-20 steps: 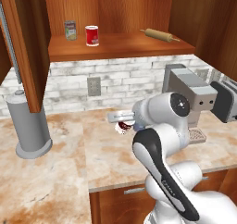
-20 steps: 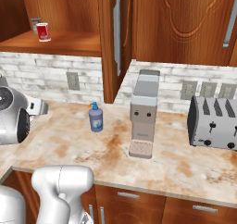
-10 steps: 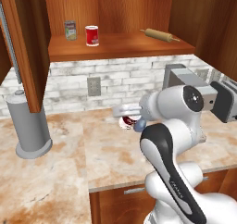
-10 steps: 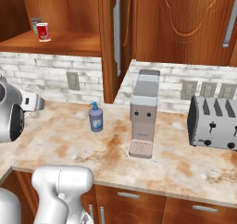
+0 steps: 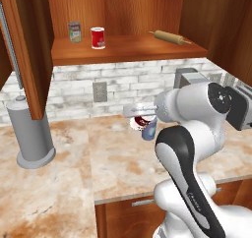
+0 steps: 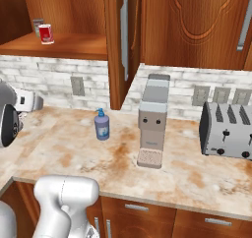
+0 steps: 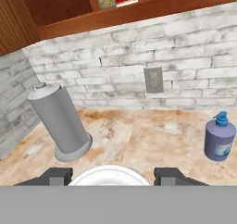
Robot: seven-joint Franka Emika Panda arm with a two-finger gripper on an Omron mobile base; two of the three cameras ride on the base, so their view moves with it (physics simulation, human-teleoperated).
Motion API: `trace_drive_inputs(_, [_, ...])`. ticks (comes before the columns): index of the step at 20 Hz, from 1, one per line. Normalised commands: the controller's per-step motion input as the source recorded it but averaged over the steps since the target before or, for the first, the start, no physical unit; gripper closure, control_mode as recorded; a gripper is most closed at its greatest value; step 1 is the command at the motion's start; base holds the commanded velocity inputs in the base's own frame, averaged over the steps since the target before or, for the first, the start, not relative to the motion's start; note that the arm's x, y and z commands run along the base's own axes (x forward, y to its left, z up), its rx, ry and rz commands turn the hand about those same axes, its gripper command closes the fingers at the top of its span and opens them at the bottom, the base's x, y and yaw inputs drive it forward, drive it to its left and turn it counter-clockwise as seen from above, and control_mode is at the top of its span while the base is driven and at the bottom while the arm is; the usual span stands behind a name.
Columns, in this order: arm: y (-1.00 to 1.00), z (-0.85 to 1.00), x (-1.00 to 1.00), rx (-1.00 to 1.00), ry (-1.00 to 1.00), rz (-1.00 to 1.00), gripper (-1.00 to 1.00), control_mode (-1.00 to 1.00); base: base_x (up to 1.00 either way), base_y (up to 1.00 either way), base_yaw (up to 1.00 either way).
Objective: Pick the cans from the counter and place them in their designated side in the cabinet.
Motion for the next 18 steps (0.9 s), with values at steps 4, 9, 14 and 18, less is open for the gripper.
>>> trace_drive_inputs(4, [0.0, 0.28, -0.12, 0.0, -0.05, 0.0, 1.0, -1.0, 0.0, 0.0, 0.0])
trace_drive_inputs(9, [-0.08, 0.29, -0.21, 0.0, -0.05, 0.0, 1.0, -1.0, 0.0, 0.0, 0.0])
trace_drive_inputs(14, [-0.06, 0.31, -0.23, 0.01, -0.05, 0.0, 1.0, -1.0, 0.0, 0.0, 0.0])
trace_drive_inputs(18, [-0.04, 0.31, -0.15, 0.01, -0.03, 0.0, 1.0, -1.0, 0.0, 0.0, 0.0])
